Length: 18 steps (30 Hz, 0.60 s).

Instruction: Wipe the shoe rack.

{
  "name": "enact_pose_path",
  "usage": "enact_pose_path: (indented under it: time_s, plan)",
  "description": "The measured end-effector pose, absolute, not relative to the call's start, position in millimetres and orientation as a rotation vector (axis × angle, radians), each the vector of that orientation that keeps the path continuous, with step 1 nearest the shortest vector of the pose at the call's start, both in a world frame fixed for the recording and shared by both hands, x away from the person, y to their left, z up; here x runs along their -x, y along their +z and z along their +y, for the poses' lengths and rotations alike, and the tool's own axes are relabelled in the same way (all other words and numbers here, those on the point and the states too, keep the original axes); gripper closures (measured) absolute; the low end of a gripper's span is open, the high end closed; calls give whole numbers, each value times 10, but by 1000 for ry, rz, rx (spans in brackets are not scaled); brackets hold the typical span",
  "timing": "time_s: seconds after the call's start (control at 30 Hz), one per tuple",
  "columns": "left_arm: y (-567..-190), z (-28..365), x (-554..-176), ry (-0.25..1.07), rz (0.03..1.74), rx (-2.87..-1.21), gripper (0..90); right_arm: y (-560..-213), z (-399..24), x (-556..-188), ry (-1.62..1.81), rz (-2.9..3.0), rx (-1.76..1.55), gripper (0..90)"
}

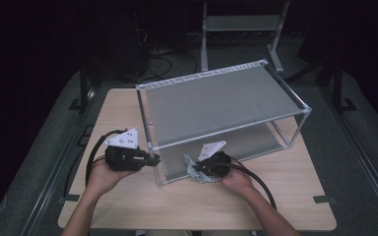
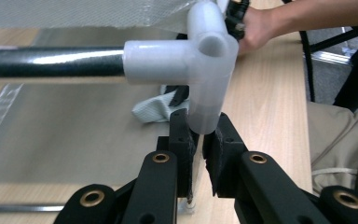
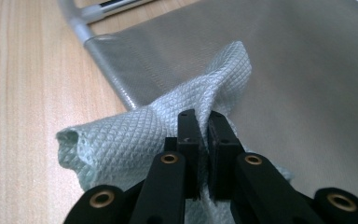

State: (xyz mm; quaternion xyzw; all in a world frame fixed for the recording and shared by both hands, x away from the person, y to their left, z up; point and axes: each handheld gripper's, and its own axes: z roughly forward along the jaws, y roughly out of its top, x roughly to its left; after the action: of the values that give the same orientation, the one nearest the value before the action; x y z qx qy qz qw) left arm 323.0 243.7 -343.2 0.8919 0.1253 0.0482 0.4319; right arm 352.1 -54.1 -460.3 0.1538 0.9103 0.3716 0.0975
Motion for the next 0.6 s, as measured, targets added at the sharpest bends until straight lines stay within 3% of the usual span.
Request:
enact_pose_path:
  time_s: [0.6]
  plan:
    - [-3429,2575,-3356,172,392,-2218,811,-4609,-420,-3506,1089,2675,-472,853]
